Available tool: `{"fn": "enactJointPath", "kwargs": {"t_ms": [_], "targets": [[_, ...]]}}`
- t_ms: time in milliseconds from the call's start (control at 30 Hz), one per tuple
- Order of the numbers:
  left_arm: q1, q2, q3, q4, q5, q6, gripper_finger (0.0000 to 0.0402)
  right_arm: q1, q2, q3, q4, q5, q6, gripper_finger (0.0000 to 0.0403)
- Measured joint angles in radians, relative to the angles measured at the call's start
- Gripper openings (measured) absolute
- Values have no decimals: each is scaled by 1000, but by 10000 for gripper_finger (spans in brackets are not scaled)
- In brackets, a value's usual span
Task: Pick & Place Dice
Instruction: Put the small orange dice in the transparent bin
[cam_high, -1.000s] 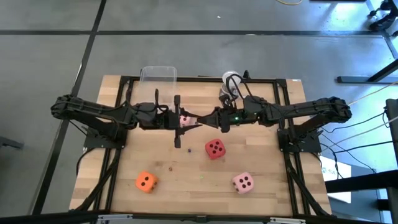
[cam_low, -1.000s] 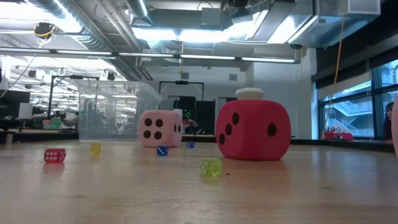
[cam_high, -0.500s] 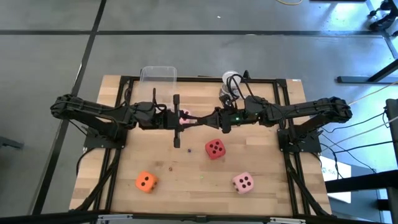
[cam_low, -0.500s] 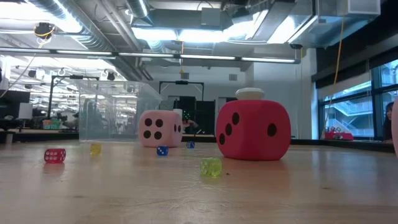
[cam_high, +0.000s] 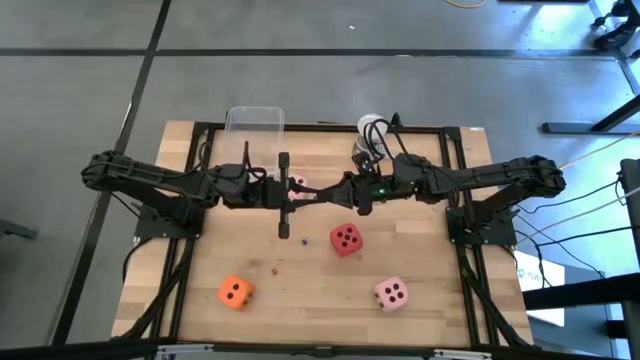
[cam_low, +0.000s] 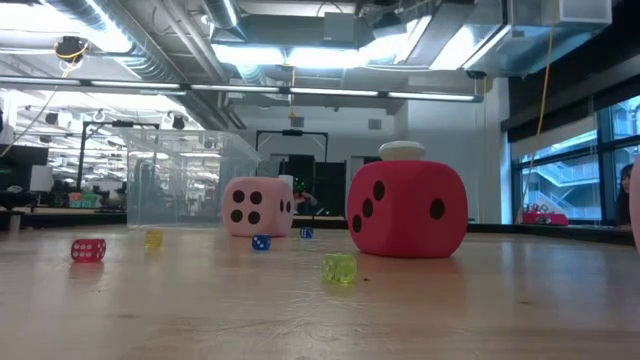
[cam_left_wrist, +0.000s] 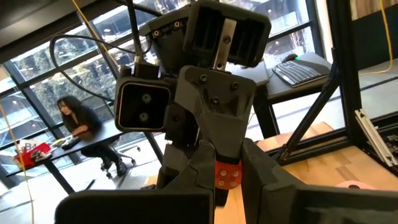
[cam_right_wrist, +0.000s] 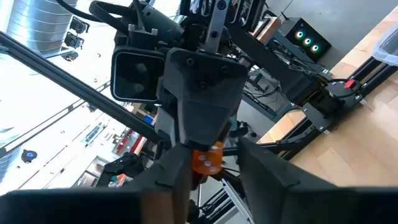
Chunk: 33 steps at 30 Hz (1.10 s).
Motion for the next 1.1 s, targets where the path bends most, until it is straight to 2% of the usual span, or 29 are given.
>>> {"fn": "enactJointPath", "kwargs": {"t_ms": [167,367,833,1100], "targets": [[0,0,0,3,-2,0,14,0,0,0,1,-19,-1,171],[0,0,2,3,-2,0,13,0,2,-2,19,-22,-19,191],[-2,1,2,-10,13,-5,13,19,-1,0,73,-135,-23,192],[-8,1,1,-6,3,-4,13,22,-1,0,82,-132,-27,192]]}}
